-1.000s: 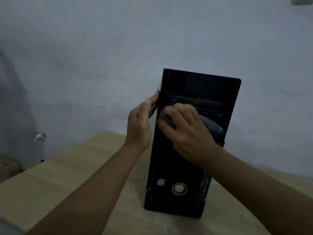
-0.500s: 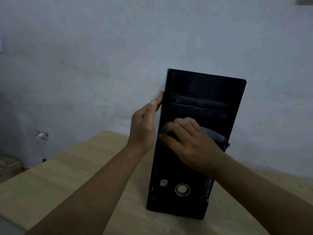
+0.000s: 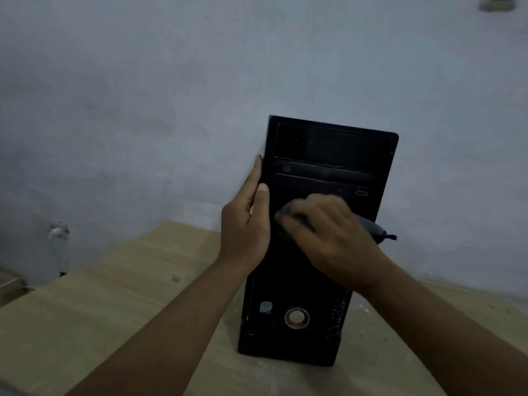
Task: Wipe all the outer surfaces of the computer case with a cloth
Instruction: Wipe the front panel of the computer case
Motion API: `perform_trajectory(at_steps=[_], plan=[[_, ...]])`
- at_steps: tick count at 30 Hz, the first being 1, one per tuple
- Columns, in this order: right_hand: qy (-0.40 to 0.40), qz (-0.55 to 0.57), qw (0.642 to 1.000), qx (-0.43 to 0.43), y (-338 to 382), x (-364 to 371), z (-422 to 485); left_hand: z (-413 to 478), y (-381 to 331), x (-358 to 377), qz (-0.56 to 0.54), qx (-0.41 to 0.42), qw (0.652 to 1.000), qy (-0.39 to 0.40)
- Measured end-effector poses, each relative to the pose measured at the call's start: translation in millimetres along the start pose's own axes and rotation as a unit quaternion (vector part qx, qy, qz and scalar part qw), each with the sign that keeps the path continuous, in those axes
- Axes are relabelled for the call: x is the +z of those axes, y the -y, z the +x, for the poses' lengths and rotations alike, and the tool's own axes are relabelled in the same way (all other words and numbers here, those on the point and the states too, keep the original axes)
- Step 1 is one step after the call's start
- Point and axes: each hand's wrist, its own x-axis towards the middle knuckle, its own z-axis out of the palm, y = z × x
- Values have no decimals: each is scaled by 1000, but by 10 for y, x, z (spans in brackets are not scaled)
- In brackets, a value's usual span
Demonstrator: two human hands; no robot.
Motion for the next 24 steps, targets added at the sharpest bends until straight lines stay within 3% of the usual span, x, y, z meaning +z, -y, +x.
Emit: perform_trajectory(at_steps=[3,5,8,13,19,21,24], plan=[[-94,-30,979,180,-56,0,-48,-59,32,58,9,-9,1000,-23],[-122,-32,960,251,54,51,-112,-89,43,65,25,-9,999,-20],[-93,-25,968,233,271,141,-286,-100,65,67,71,9,997,-14],[-28,-25,995,87,25,-16,-414,-105,103,84,90,36,995,-28],[-147,0,938,315,133,83,-301,-121,168,99,128,48,990,-27],[-132,-2,940,315,307,150,-359,-118,170,86,130,56,990,-23],[-64,-4,976,207,392,138,-519,-102,173,51,145,63,987,-15]])
